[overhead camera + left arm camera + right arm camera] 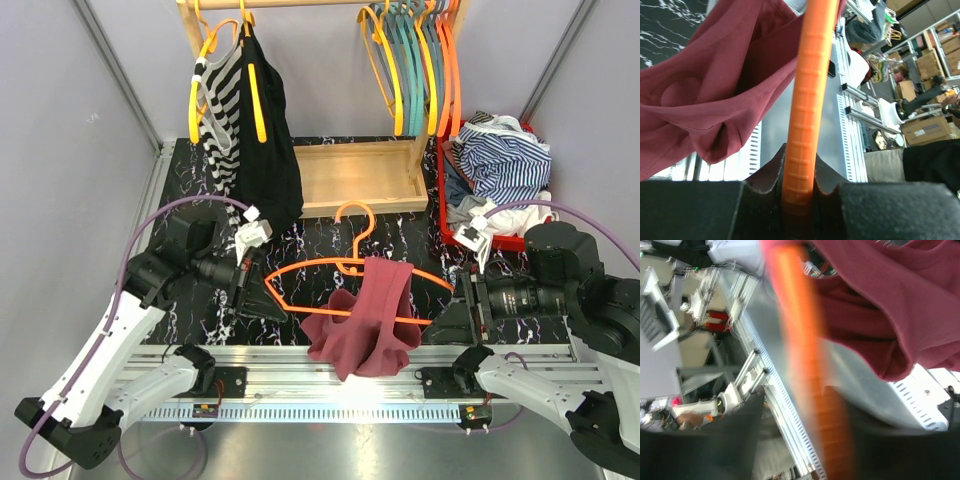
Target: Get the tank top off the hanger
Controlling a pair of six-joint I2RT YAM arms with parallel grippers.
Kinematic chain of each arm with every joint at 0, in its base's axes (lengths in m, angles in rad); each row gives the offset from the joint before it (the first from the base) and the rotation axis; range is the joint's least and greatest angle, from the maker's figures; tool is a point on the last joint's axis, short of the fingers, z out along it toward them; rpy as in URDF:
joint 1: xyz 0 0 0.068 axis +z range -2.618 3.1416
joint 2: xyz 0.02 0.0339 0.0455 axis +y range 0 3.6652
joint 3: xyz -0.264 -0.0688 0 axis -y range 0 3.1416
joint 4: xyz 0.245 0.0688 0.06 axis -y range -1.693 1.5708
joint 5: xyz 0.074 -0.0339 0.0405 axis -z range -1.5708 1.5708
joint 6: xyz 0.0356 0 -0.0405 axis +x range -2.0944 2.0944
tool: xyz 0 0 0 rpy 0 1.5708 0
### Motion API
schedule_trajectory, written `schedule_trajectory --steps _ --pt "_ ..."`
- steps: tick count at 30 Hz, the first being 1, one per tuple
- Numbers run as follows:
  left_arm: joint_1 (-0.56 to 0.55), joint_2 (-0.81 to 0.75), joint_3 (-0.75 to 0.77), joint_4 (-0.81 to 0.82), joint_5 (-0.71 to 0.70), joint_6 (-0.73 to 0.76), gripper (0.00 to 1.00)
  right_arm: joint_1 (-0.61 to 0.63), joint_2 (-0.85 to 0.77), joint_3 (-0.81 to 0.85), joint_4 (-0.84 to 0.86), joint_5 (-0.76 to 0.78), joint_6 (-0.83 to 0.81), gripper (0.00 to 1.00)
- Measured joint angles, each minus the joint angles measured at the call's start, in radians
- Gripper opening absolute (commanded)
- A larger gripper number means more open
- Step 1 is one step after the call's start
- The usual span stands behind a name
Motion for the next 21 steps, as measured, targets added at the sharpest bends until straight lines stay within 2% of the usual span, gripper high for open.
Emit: schedule_trajectory --steps 2,3,8,11,13,17,21 --pt "0.0 -0.001 0.0 -0.003 -0.042 0.011 0.0 0.0 0.002 0.005 0.001 0.074 0.005 0.97" --pt "-0.002 -0.001 0.0 -0.011 -0.084 0.014 0.0 0.0 0.006 0.014 0.002 0.15 0.015 1.0" --pt "-0.009 0.008 0.003 -0.044 -0.349 0.009 0.0 -0.002 0.021 0.054 0.027 0.594 0.116 1.0" --pt "-0.01 0.008 0.003 -0.061 -0.537 -0.043 0.0 -0.003 -0.022 0.011 0.057 0.738 0.172 1.0" --pt "0.003 0.014 0.003 -0.053 -0.637 -0.09 0.0 -0.003 -0.072 -0.06 0.063 0.768 0.185 1.0" --pt "0.001 0.023 0.015 -0.039 -0.723 -0.161 0.0 -0.003 -0.119 -0.262 0.138 0.718 0.188 1.0" --pt "0.001 0.051 0.069 -0.004 -0.748 -0.203 0.0 0.008 -0.042 -0.505 0.308 0.636 0.183 1.0"
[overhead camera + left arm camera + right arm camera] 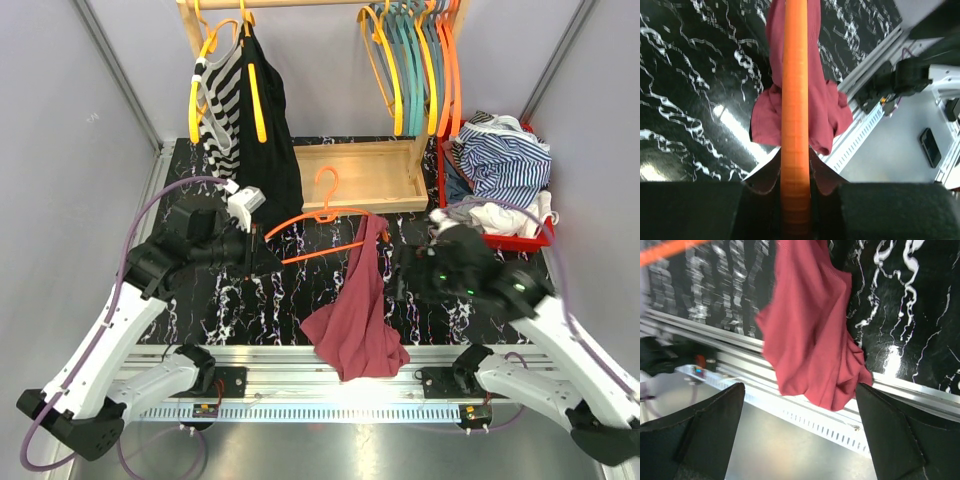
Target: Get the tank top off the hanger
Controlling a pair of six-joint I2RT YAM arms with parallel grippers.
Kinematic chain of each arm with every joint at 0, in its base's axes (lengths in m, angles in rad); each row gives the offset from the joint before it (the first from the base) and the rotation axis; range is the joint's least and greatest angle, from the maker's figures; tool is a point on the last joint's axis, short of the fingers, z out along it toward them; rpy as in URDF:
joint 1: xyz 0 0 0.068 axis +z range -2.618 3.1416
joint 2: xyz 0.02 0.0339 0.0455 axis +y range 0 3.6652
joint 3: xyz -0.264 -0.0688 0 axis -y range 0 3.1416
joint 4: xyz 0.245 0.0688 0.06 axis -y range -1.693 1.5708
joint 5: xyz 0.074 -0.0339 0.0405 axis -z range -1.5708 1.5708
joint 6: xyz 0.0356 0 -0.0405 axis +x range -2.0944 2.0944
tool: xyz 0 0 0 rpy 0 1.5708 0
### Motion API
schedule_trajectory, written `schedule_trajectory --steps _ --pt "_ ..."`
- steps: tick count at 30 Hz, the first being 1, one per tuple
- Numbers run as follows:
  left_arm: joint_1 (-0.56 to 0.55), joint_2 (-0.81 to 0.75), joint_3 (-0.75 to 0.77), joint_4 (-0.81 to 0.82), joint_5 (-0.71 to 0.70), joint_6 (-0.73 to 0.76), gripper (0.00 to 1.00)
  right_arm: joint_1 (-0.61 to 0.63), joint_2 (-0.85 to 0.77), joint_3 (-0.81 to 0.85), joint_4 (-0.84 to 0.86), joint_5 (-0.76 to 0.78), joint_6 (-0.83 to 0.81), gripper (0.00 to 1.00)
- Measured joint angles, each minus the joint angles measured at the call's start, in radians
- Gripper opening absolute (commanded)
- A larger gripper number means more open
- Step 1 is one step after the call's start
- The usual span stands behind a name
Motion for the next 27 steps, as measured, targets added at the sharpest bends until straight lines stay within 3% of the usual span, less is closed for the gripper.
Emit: schedule_trajectory --steps 8,11,15,18,19,20,21,22,27 --pt "0.0 -0.006 0.01 0.026 -0.016 -0.047 0.0 0.078 0.256 -0.264 0.3 0.043 0.03 1.0" --pt "0.0 -0.028 0.006 0.046 -0.018 -0.064 0.0 0.137 0.324 -0.335 0.436 0.054 0.071 0.94" --pt "0.0 -0.057 -0.002 0.068 -0.021 -0.087 0.0 0.209 0.484 -0.348 0.606 0.059 0.137 0.73" --pt "0.0 -0.069 -0.002 0.066 -0.042 -0.096 0.0 0.232 0.589 -0.35 0.683 0.06 0.187 0.47" --pt "0.0 -0.073 -0.002 0.063 -0.057 -0.098 0.0 0.237 0.608 -0.354 0.692 0.06 0.203 0.37" --pt "0.0 -0.078 -0.002 0.059 -0.082 -0.099 0.0 0.239 0.616 -0.358 0.693 0.062 0.219 0.15" --pt "0.0 -0.084 -0.002 0.054 -0.103 -0.1 0.0 0.24 0.617 -0.362 0.69 0.065 0.224 0.04" --pt "0.0 -0.093 -0.002 0.047 -0.13 -0.103 0.0 0.241 0.615 -0.365 0.682 0.072 0.239 0.0" --pt "0.0 -0.164 -0.002 0.019 -0.257 -0.126 0.0 0.244 0.571 -0.363 0.574 0.155 0.291 0.0"
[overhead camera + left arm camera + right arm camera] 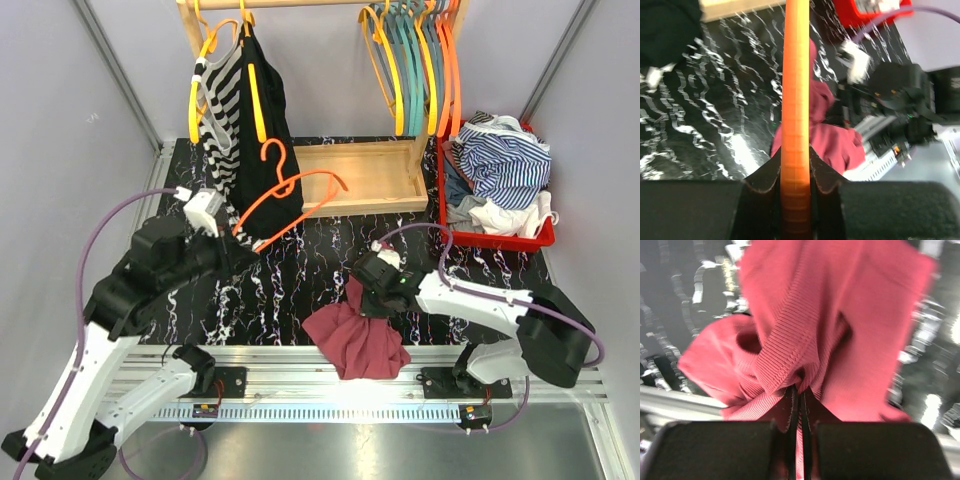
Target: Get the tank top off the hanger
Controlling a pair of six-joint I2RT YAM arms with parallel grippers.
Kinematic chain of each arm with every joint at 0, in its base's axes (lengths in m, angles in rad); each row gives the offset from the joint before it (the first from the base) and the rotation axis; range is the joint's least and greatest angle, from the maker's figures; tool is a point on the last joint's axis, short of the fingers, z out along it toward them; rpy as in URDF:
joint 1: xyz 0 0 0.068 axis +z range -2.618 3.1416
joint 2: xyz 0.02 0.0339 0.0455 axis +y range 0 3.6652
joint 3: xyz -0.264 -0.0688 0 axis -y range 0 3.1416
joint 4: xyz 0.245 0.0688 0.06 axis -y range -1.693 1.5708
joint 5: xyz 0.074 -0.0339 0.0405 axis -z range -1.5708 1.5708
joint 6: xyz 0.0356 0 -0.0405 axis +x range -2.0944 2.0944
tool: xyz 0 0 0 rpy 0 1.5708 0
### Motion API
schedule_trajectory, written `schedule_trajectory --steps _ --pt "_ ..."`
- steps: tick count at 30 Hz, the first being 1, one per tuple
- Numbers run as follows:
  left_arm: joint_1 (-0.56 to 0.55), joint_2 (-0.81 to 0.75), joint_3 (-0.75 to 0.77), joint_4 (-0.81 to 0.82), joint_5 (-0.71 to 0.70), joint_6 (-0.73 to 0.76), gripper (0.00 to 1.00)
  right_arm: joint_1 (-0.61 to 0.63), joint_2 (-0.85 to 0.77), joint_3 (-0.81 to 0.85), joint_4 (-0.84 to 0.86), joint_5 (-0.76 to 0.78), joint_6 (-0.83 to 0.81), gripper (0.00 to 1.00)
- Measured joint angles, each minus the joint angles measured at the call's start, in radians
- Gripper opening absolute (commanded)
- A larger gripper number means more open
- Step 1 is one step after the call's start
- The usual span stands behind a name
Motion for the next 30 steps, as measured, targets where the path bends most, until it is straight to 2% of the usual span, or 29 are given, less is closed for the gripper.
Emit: schedule_trajectory --steps 5,9,13,16,17,18,19,21,22,30 --pt "0.0 -0.105 0.0 -0.022 -0.113 -0.033 0.0 0.001 -0.13 0.039 -0.192 0.163 0.042 0.0" --pt "0.0 -0.186 -0.006 -0.021 -0.169 -0.06 0.0 -0.03 -0.244 0.161 -0.341 0.294 0.029 0.0" --pt "0.0 -0.198 -0.018 -0.026 -0.181 -0.076 0.0 -0.077 -0.249 0.221 -0.412 0.288 -0.008 0.0" --pt "0.0 -0.201 -0.031 -0.033 -0.185 -0.084 0.0 -0.071 -0.226 0.145 -0.426 0.205 -0.013 0.01" --pt "0.0 -0.202 -0.034 -0.034 -0.185 -0.087 0.0 -0.064 -0.226 0.098 -0.423 0.171 -0.006 0.05" --pt "0.0 -0.203 -0.036 -0.034 -0.185 -0.088 0.0 -0.053 -0.227 0.048 -0.419 0.137 0.01 0.15" --pt "0.0 -0.205 -0.037 -0.034 -0.185 -0.089 0.0 -0.037 -0.226 -0.001 -0.417 0.101 0.03 0.53" --pt "0.0 -0.21 -0.042 -0.035 -0.185 -0.091 0.0 0.002 -0.225 -0.084 -0.41 0.05 0.071 0.75" --pt "0.0 -0.213 -0.044 -0.035 -0.185 -0.094 0.0 0.019 -0.222 -0.111 -0.41 0.029 0.094 1.0" --pt "0.0 -0.213 -0.049 -0.037 -0.184 -0.101 0.0 0.036 -0.06 -0.13 -0.292 -0.058 0.184 1.0"
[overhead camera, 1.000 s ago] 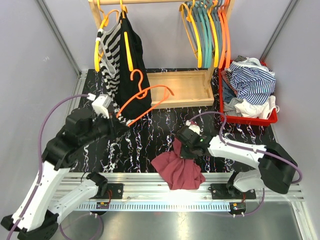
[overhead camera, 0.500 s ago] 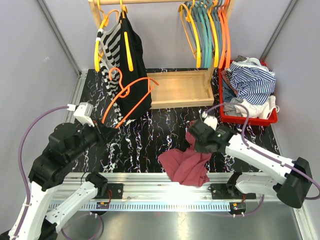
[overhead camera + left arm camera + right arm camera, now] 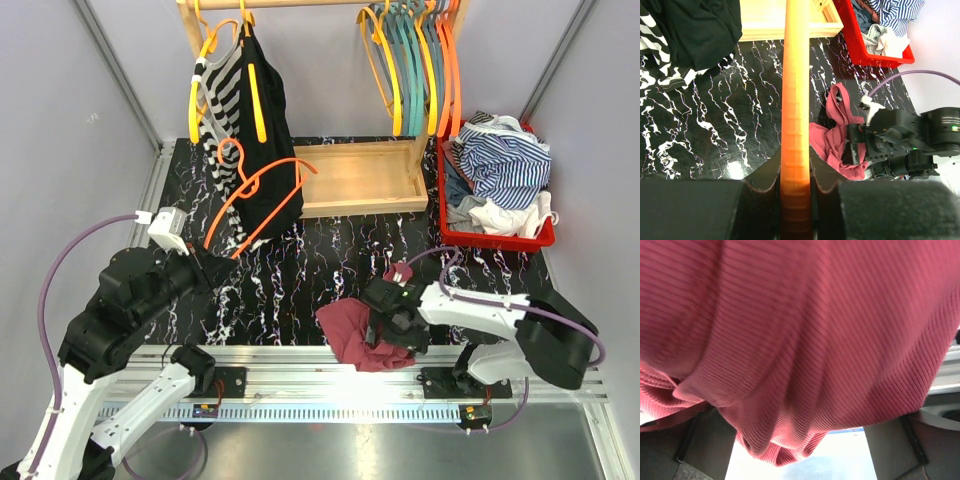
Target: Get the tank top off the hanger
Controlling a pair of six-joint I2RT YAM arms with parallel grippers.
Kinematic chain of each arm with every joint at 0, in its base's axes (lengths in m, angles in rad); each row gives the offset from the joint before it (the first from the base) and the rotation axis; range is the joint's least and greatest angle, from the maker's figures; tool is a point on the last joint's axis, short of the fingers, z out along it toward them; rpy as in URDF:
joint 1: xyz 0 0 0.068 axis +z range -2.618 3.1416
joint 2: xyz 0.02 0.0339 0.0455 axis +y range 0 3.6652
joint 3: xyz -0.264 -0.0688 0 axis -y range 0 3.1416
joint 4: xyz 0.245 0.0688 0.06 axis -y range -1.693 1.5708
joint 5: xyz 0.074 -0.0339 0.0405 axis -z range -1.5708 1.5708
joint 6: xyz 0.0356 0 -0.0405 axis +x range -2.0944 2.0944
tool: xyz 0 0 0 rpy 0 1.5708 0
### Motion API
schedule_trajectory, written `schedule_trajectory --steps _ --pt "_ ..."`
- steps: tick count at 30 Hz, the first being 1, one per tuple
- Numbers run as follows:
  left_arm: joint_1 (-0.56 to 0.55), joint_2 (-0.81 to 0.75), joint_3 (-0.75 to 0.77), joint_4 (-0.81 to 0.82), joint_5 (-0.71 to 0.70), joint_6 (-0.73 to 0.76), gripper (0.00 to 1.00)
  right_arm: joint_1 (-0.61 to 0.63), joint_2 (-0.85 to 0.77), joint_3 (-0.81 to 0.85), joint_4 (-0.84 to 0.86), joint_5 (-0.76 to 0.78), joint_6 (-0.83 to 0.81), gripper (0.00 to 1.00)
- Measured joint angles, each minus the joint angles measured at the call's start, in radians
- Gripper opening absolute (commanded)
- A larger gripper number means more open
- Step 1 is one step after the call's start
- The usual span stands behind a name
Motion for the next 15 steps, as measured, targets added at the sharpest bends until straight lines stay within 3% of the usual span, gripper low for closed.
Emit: schedule_trajectory --steps 2,4,5,6,7,8,11,15 --pt "0.0 0.0 0.0 0.0 0.0 0.0 0.0 0.004 0.051 0.028 0.003 -0.018 0.016 0.97" --pt "0.0 0.0 0.0 0.0 0.0 0.0 0.0 0.004 0.096 0.06 0.003 -0.037 0.024 0.78" --pt "0.0 0.0 0.0 0.0 0.0 0.0 0.0 0.003 0.111 0.075 0.003 -0.044 0.029 0.64" --pt "0.0 0.0 0.0 0.0 0.0 0.0 0.0 0.002 0.118 0.084 0.007 -0.048 0.031 0.26" --pt "0.0 0.0 0.0 -0.001 0.0 0.0 0.0 -0.004 0.112 0.089 0.015 -0.051 0.032 0.07" --pt "0.0 0.0 0.0 -0.001 0.001 0.0 0.0 -0.016 0.097 0.098 0.016 -0.044 0.04 0.0" --pt "0.0 0.0 0.0 -0.002 0.005 0.001 0.0 -0.112 -0.013 0.124 -0.01 0.033 0.039 0.0" --pt "0.0 0.0 -0.008 0.0 0.02 0.002 0.0 -0.399 -0.221 0.224 -0.069 0.121 -0.058 0.0"
